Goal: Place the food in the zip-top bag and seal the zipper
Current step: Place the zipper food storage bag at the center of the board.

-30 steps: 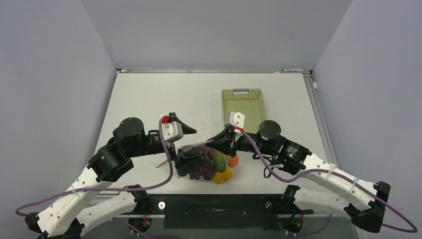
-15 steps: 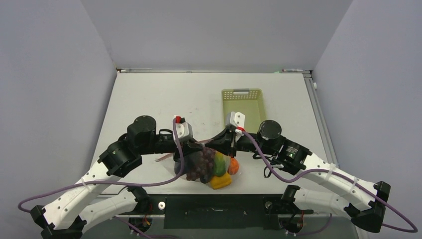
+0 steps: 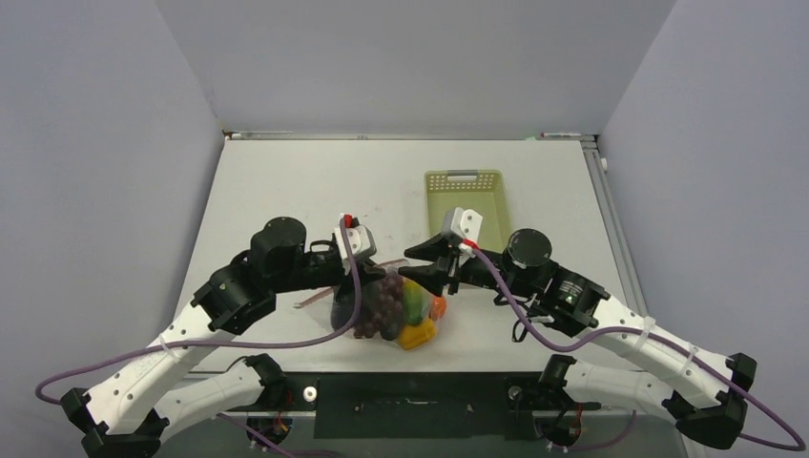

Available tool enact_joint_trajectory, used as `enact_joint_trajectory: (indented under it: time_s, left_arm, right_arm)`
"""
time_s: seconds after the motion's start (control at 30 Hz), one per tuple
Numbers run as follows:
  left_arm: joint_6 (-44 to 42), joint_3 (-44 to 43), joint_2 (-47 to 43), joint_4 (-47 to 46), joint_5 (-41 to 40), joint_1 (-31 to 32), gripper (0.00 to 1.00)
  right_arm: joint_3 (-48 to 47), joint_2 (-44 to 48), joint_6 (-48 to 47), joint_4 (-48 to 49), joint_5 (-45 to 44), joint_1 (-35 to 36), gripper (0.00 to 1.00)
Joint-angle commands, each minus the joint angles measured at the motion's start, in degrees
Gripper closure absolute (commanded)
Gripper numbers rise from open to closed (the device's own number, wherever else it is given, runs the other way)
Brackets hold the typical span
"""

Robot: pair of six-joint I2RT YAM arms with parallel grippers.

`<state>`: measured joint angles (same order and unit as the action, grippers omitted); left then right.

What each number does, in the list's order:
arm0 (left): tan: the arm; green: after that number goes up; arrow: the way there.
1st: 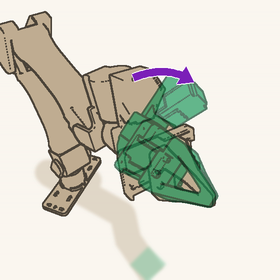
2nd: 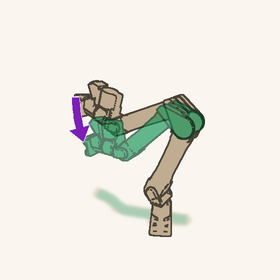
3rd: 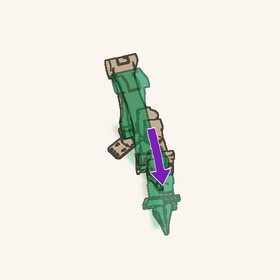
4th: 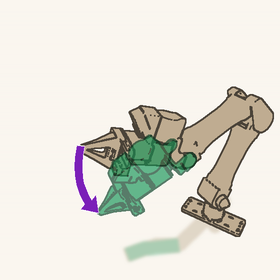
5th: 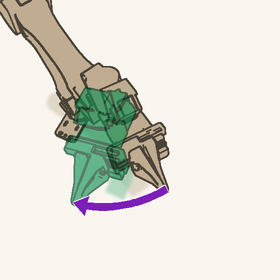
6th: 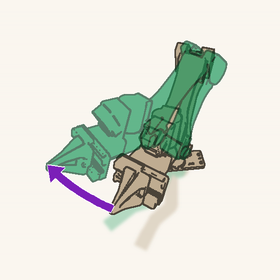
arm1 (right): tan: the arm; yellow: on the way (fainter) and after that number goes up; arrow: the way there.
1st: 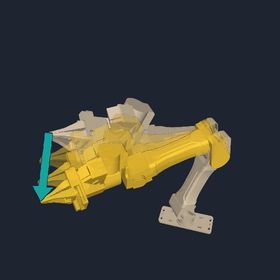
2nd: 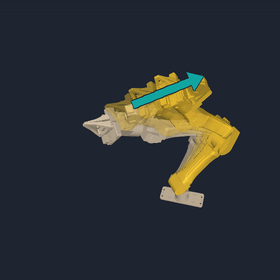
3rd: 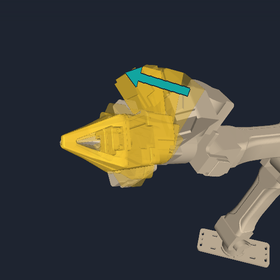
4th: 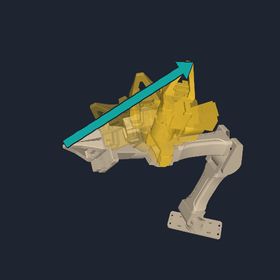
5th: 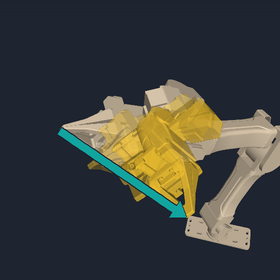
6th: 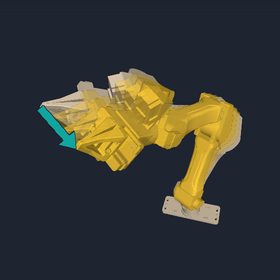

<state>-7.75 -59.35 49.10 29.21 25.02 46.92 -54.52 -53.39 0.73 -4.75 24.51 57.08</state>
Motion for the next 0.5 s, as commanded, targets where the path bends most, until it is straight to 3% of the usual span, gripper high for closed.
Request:
enact_joint_trajectory:
  time_s: [0.0, 0.17, 0.47]
  left_arm:
    - [-0.6, -5.59, -0.84, -0.49, -6.68, -0.12, 1.0]
    - [-2.24, -7.74, -0.86, 0.27, -13.0, -0.14, 1.0]
    - [-7.95, -13.89, 2.18, 4.26, -24.05, -0.14, 1.0]
  right_arm:
    - [-4.71, 4.09, -2.6, 0.89, -7.79, 0.26, 0.58]
    - [-4.22, 6.65, -3.04, -1.27, -16.64, 0.22, 0.36]
    - [-1.5, 8.44, -1.31, -2.01, -22.66, 0.11, 0.31]
